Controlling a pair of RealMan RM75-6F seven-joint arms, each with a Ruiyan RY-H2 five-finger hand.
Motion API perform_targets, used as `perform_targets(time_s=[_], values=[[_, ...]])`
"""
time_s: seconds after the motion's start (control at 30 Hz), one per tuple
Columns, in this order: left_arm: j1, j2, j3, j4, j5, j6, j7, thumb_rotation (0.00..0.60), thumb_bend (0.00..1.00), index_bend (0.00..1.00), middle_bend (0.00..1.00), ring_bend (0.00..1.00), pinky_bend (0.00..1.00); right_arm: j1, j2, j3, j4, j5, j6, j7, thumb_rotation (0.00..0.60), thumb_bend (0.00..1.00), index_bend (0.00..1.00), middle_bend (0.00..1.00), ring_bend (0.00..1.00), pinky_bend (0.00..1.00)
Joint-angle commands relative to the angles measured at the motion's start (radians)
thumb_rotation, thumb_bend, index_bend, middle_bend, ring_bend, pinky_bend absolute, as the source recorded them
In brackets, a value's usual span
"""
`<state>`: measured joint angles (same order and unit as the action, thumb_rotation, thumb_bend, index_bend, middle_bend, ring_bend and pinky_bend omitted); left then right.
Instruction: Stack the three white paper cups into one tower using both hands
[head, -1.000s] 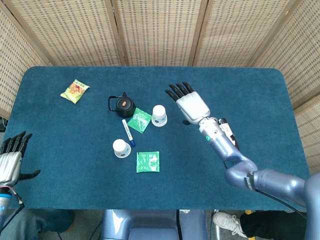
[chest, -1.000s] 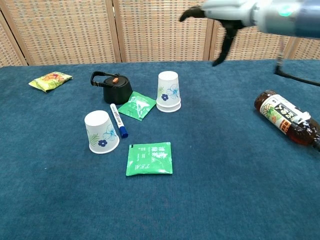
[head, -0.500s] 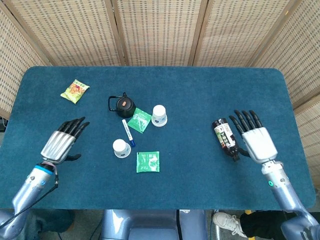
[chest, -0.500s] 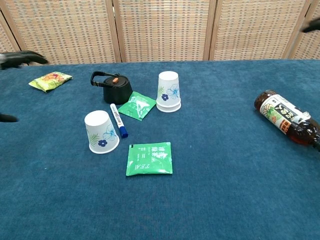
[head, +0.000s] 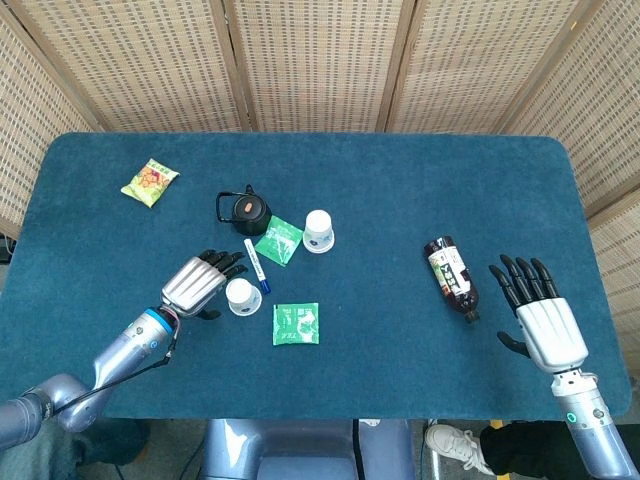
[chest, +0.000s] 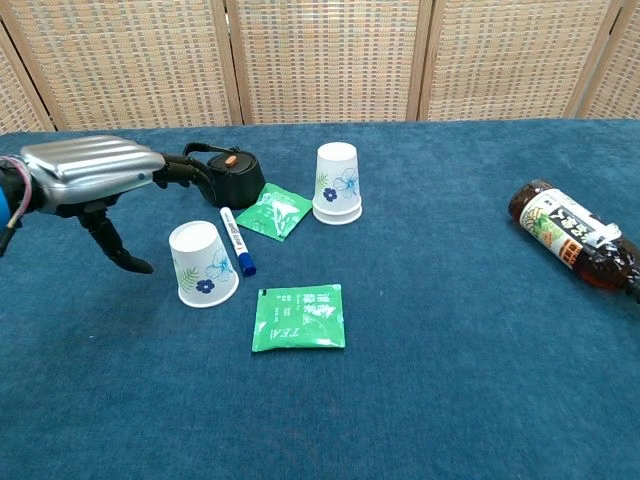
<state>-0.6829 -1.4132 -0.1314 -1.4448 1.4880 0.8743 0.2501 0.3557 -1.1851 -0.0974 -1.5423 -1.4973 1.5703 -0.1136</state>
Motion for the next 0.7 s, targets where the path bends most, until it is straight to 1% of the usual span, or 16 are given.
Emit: perform_targets(time_s=[0.03,0.2,0.33,0.43,0.53,0.6,0.7], values=[[-0.012,-0.019,0.000,0.009,-0.018,-0.013,0.006,0.600,0.00,0.26,0.17,0.22,0.26,-0.010,0.007,0.012,-0.001,-0.008,0.005,0.016,0.600,0.00,0.00,0.00,0.00,0.00],[-0.025,-0.065,0.005,0.054,-0.031,-0.018,-0.006,0.600,0.00,0.30,0.19,0.24,0.28,-0.020,0.021,0.031,-0.008,-0.004,-0.010,0.050,0.600,0.00,0.00,0.00,0.00,0.00],[-0.051,-0.102,-0.004,0.091,-0.061,-0.043,-0.002,0.600,0.01,0.32,0.20,0.26,0.31,-0.028,0.026,0.046,-0.010,-0.007,-0.020,0.055,0.600,0.00,0.00,0.00,0.00,0.00],[-0.065,-0.110,-0.009,0.094,-0.083,-0.063,0.007,0.600,0.06,0.33,0.22,0.29,0.33,-0.033,0.027,0.054,-0.010,-0.007,-0.028,0.054,0.600,0.00,0.00,0.00,0.00,0.00],[-0.088,-0.113,-0.016,0.092,-0.110,-0.084,0.035,0.600,0.11,0.38,0.27,0.33,0.36,-0.040,0.028,0.068,-0.009,-0.005,-0.038,0.057,0.600,0.00,0.00,0.00,0.00,0.00],[-0.094,-0.110,-0.020,0.087,-0.118,-0.078,0.052,0.600,0.15,0.41,0.31,0.38,0.40,-0.043,0.029,0.074,-0.008,-0.006,-0.046,0.060,0.600,0.00,0.00,0.00,0.00,0.00],[-0.100,-0.099,-0.023,0.070,-0.131,-0.069,0.072,0.600,0.16,0.44,0.33,0.40,0.42,-0.048,0.028,0.084,-0.003,-0.006,-0.057,0.063,0.600,0.00,0.00,0.00,0.00,0.00]])
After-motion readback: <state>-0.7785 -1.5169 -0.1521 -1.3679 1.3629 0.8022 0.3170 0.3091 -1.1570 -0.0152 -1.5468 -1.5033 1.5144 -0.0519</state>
